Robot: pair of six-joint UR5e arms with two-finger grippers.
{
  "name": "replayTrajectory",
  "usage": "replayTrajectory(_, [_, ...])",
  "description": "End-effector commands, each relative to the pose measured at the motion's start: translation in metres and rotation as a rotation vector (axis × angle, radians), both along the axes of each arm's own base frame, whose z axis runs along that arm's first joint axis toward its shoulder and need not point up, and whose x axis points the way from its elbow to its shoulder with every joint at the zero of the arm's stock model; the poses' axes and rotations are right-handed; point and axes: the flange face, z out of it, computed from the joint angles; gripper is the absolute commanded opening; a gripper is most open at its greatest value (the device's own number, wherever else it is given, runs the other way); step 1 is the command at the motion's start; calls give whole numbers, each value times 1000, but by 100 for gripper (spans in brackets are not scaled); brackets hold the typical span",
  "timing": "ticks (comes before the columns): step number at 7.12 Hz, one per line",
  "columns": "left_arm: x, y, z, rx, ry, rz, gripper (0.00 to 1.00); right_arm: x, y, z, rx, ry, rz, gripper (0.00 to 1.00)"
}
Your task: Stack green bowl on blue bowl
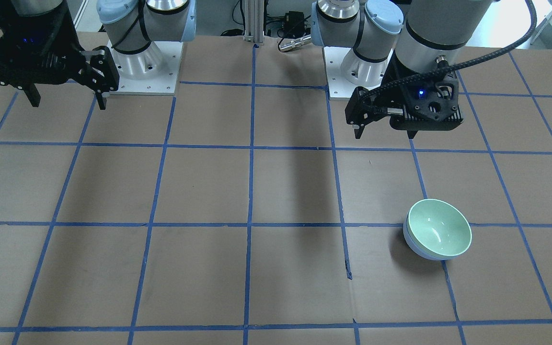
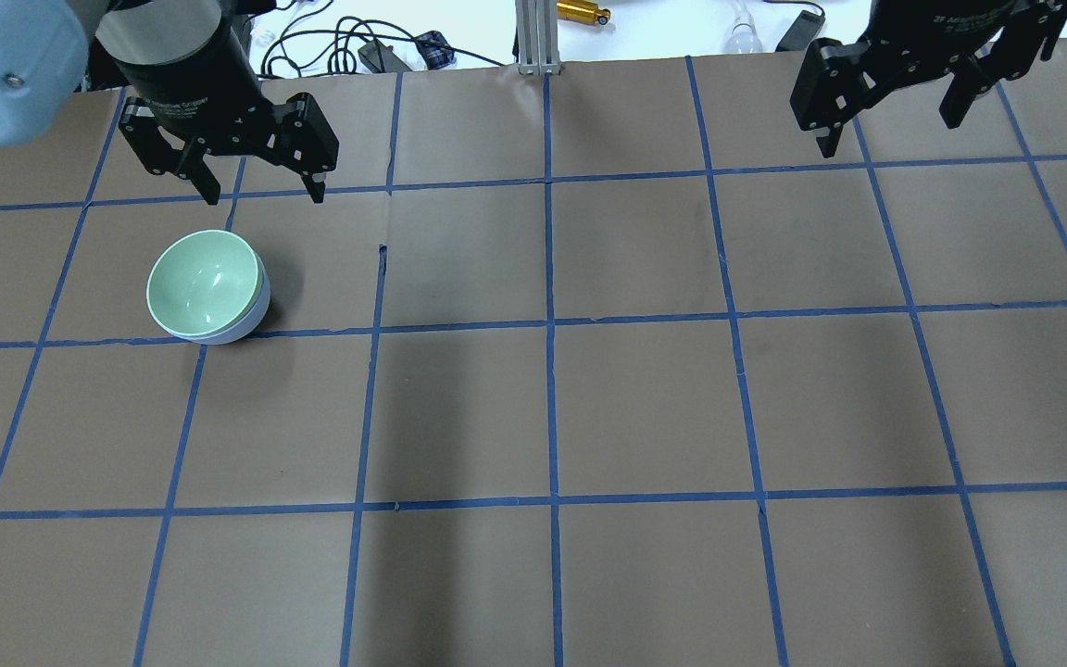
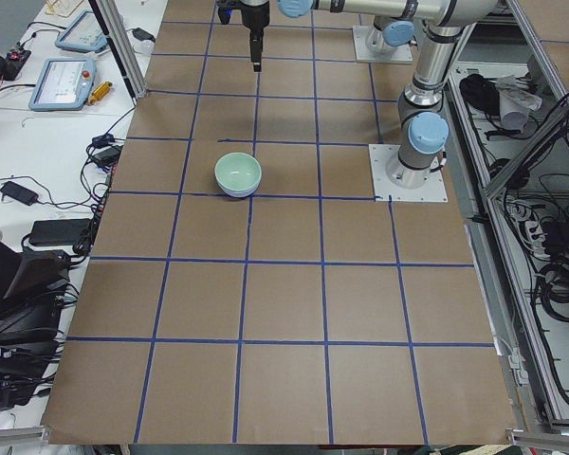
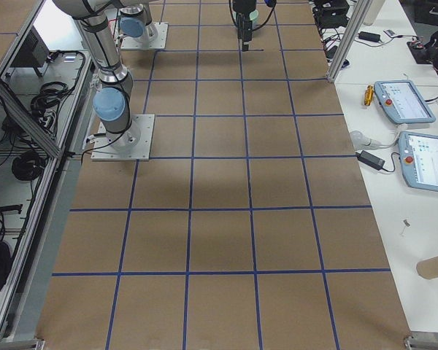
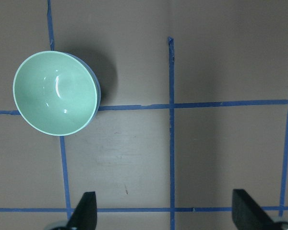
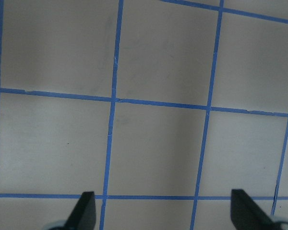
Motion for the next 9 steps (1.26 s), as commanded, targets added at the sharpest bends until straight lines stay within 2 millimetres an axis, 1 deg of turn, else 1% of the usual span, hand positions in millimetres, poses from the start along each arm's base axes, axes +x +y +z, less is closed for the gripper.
replayTrajectory(1, [-4,17,13,-14,1,-6,100,1,0,0,0,0,1,100])
replayTrajectory(2, [0,18,13,-12,11,-2,100,1,0,0,0,0,1,100])
replayTrajectory(3, [3,17,10,-4,12,-49,100,1,0,0,0,0,1,100])
replayTrajectory(4, [5,18,8,0,12,-58,100,0,0,0,0,0,0,100])
replayTrajectory(6, [14,15,6,3,13,-39,100,0,0,0,0,0,0,100])
replayTrajectory(9, [15,16,5,6,9,-39,100,1,0,0,0,0,1,100])
